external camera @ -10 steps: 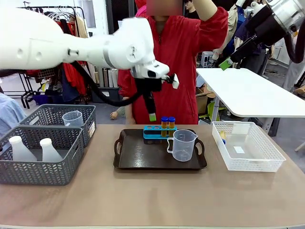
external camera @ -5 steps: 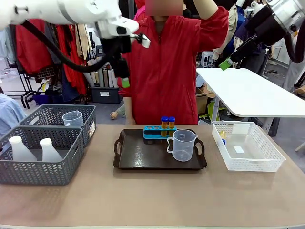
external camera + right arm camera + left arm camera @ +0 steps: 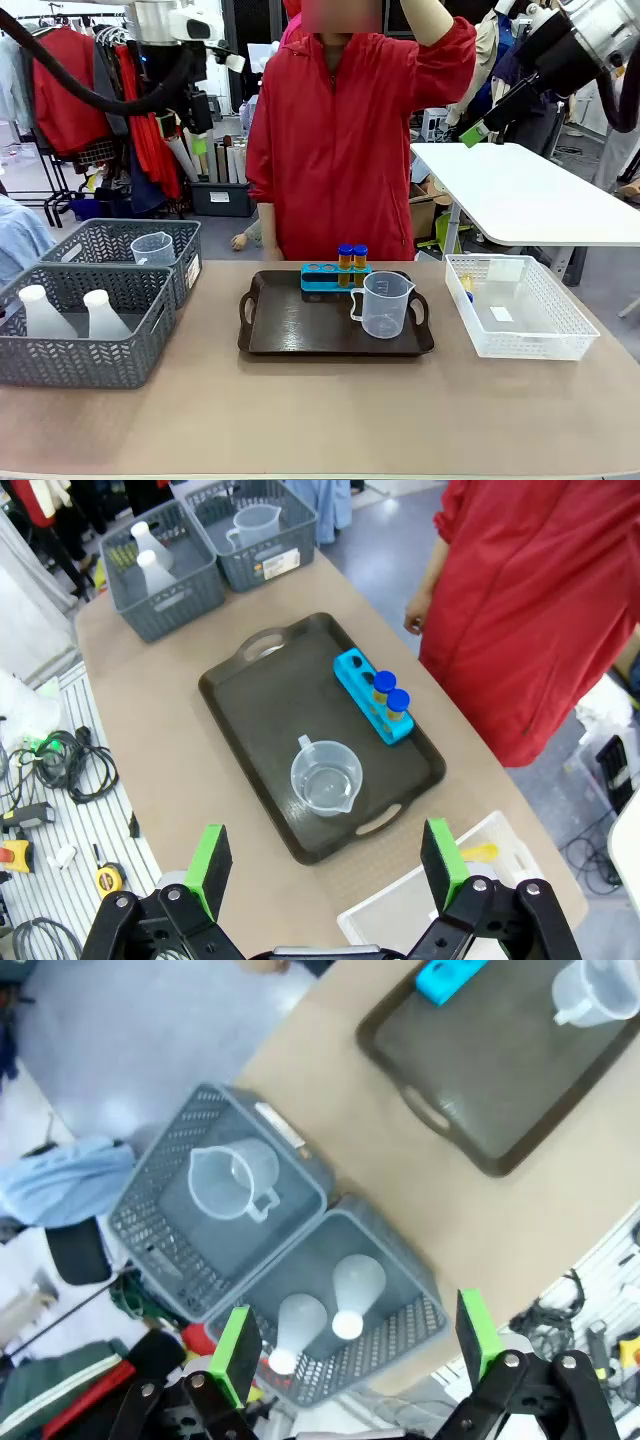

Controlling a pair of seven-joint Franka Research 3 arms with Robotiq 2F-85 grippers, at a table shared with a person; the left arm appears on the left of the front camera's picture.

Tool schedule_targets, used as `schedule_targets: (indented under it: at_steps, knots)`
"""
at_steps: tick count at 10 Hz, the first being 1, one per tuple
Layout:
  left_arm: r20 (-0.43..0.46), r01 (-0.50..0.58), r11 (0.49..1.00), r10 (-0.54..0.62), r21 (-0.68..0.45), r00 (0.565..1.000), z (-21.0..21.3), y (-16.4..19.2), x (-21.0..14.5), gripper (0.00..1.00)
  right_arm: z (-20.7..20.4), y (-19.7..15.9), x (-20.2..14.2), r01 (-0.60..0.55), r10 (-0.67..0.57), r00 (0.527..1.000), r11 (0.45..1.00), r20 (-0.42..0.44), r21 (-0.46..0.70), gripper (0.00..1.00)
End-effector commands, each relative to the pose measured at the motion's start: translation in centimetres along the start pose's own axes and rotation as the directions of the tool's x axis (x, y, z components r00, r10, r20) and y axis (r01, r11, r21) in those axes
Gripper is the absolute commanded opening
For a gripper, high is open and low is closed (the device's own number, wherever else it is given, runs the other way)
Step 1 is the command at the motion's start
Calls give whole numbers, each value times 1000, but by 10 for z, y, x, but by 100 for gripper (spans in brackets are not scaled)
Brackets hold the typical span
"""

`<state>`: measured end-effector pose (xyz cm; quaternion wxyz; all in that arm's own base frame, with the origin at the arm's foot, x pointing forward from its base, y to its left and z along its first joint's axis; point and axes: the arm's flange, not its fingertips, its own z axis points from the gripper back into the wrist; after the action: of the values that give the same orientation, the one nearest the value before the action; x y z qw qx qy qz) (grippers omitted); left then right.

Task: Prepare the laboratory tools.
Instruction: Pick up one Small flask and place it on the Handle tray.

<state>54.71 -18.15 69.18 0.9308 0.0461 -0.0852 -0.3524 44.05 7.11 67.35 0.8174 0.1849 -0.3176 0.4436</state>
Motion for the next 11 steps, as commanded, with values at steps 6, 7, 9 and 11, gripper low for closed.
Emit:
schedule_targets:
  at_steps: [6, 7, 9, 11]
  knots:
    - [-2, -5, 1000, 5, -2, 1000, -1, -1, 0, 100, 1, 0, 1, -6, 6, 1000, 1000, 6, 5, 100]
    - [-13, -32, 999, 32, 20, 999, -5, -3, -12, 100, 1, 0, 1, -6, 6, 1000, 1000, 6, 5, 100]
    - [-1, -188, 981, 188, 50, 982, -5, 14, -50, 100, 1, 0, 1, -6, 6, 1000, 1000, 6, 5, 100]
    - [-15, -321, 940, 325, 117, 946, -8, 30, -84, 100, 1, 0, 1, -6, 6, 1000, 1000, 6, 5, 100]
